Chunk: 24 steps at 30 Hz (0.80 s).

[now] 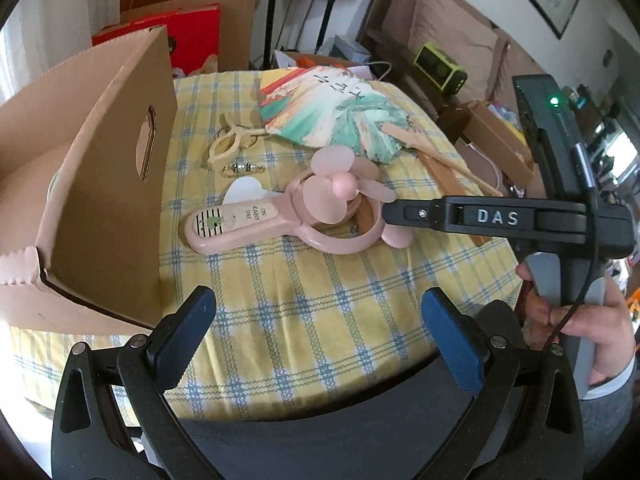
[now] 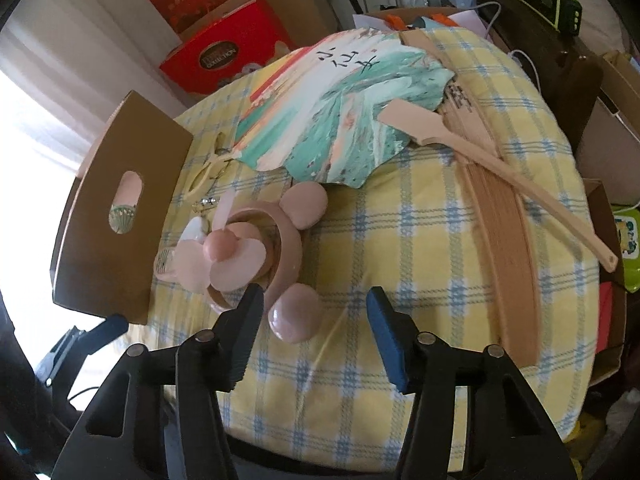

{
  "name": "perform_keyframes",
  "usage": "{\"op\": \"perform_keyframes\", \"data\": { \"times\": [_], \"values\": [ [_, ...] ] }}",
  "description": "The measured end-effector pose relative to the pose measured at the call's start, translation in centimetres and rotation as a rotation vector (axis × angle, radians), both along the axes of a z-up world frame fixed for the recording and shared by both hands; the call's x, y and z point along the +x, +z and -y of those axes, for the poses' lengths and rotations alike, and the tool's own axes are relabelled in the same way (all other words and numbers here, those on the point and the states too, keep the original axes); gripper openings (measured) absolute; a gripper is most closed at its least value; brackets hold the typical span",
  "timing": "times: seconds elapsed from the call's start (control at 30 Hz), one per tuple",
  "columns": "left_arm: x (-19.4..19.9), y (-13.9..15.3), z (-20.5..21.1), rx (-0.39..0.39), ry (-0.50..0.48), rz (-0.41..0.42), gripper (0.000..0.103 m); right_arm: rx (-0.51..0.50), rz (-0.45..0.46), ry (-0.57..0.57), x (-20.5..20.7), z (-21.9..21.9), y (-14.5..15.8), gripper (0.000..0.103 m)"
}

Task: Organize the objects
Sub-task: 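Move the right tool down onto the pink mouse-ear handheld fan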

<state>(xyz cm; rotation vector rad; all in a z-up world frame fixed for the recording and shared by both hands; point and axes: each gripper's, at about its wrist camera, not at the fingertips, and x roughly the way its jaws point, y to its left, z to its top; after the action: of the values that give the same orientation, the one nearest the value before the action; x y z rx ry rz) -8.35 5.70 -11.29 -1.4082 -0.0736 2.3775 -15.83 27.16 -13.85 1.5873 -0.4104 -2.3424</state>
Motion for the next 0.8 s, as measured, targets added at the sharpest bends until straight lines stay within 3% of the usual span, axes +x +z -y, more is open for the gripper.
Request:
{"op": "perform_keyframes", "data": {
  "times": [0.17,0.3,0.5,0.8],
  "values": [
    [-0.2,-0.4,0.3,0.002,0.008,0.012,0.103,-0.038,0.013,-0.02,-0.8,0.7,-0.8,0.055],
    [-0.3,-0.5,0.5,0.008,0.01,0.018,0.103,-0.006,-0.002,-0.024,-1.0,1.4,-0.7,0.055],
    [-0.4,-0.4,0.6,0.012,0.011,0.021,0.103,0.123,-0.035,0.019,-1.0,2.7,-0.4,0.037],
    [-0.5,-0.8,1.1,0.055,0.014,0.056,0.103,0.191,-0.026,0.042,0.3,0.8,-0.1,0.028]
  ]
}}
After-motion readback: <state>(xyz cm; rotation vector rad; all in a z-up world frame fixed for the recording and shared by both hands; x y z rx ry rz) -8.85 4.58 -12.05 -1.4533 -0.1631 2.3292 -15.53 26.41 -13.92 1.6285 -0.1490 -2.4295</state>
